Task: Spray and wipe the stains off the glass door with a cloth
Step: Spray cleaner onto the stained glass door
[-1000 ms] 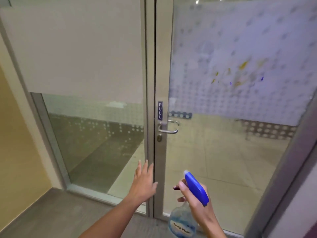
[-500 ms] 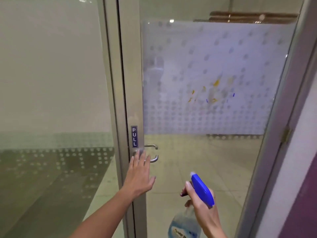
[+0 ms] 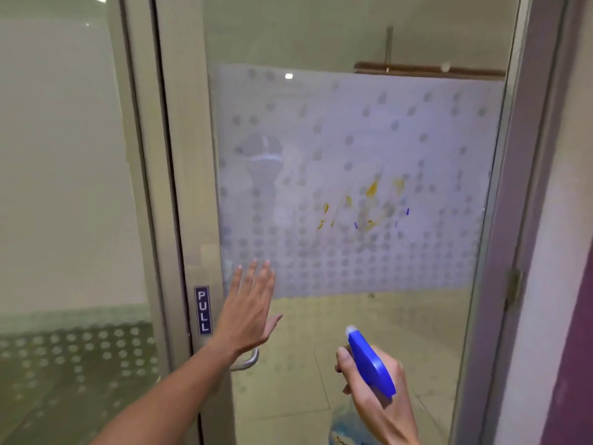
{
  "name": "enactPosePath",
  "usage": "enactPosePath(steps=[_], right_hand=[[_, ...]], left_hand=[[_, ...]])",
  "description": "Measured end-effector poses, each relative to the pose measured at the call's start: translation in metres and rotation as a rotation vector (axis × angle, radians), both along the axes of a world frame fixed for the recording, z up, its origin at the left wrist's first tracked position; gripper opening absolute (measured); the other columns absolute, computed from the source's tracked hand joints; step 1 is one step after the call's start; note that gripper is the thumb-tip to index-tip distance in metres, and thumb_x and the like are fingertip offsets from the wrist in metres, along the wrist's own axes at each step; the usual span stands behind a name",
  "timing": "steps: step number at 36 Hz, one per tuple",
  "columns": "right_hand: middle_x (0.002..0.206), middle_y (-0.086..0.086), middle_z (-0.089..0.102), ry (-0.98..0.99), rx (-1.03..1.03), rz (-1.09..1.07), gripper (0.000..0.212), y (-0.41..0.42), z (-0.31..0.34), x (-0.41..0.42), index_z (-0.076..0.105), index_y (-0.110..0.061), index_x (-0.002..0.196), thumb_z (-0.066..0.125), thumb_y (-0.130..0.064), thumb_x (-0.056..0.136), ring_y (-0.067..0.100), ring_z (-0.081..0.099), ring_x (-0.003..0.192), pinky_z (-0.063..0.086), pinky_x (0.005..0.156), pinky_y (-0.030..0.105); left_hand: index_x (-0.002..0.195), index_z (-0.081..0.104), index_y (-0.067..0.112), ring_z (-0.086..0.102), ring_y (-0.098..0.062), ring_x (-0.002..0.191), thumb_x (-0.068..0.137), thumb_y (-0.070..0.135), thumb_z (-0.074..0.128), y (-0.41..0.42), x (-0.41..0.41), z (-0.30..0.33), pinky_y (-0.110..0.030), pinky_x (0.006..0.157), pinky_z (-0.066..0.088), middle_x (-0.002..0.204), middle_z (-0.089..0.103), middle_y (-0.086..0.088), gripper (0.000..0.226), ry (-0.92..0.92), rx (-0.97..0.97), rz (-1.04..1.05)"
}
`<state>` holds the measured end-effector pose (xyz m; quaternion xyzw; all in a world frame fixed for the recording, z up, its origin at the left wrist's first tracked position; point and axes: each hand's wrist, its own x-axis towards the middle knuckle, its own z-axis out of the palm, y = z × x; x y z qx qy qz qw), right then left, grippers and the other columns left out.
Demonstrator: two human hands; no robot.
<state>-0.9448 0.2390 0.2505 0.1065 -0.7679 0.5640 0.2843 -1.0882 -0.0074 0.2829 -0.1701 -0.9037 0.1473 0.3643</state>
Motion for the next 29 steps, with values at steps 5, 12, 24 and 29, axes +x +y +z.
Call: enactPosePath(steps=[5, 12, 24, 29], right_hand=[[0.068, 0.010, 0.063, 0.106, 0.016, -0.025, 0.045, 0.022, 0.017, -0.034, 0.065, -0.013, 0.073, 0.063, -0.056, 0.087, 0.027, 0.062, 0.061, 0.054, 0.061, 0.053], [0.073, 0.023, 0.061, 0.138, -0.108, -0.032, 0.071, 0.047, 0.042, -0.057, 0.058, 0.007, 0.092, 0.064, -0.063, 0.081, 0.044, 0.059, 0.065, 0.052, 0.067, 0.062], [0.073, 0.023, 0.068, 0.117, -0.244, -0.133, 0.075, 0.061, 0.054, -0.086, 0.069, -0.017, 0.090, 0.064, -0.088, 0.068, 0.045, 0.066, 0.075, 0.055, 0.074, 0.066], [0.081, 0.029, 0.065, 0.095, -0.219, -0.163, 0.066, 0.052, 0.053, -0.093, 0.071, -0.016, 0.089, 0.066, -0.080, 0.071, 0.048, 0.064, 0.081, 0.055, 0.079, 0.060]], left_hand=[[0.156, 0.031, 0.000, 0.019, -0.045, 0.153, 0.087, 0.072, 0.043, 0.011, -0.036, 0.034, -0.062, 0.122, 0.018, 0.166, 0.021, -0.022, 0.100, 0.045, 0.006, 0.020], [0.158, 0.026, 0.000, 0.017, -0.041, 0.155, 0.087, 0.079, 0.027, 0.026, -0.082, 0.067, -0.060, 0.121, 0.025, 0.168, 0.014, -0.021, 0.106, 0.088, 0.038, 0.001], [0.160, 0.013, -0.003, 0.002, -0.043, 0.156, 0.087, 0.084, 0.028, 0.027, -0.142, 0.096, -0.067, 0.122, 0.008, 0.170, 0.002, -0.021, 0.114, 0.236, 0.044, -0.046], [0.160, 0.012, -0.002, 0.005, -0.044, 0.156, 0.086, 0.087, 0.024, 0.022, -0.158, 0.092, -0.068, 0.122, 0.007, 0.169, 0.004, -0.021, 0.116, 0.303, 0.038, -0.098]])
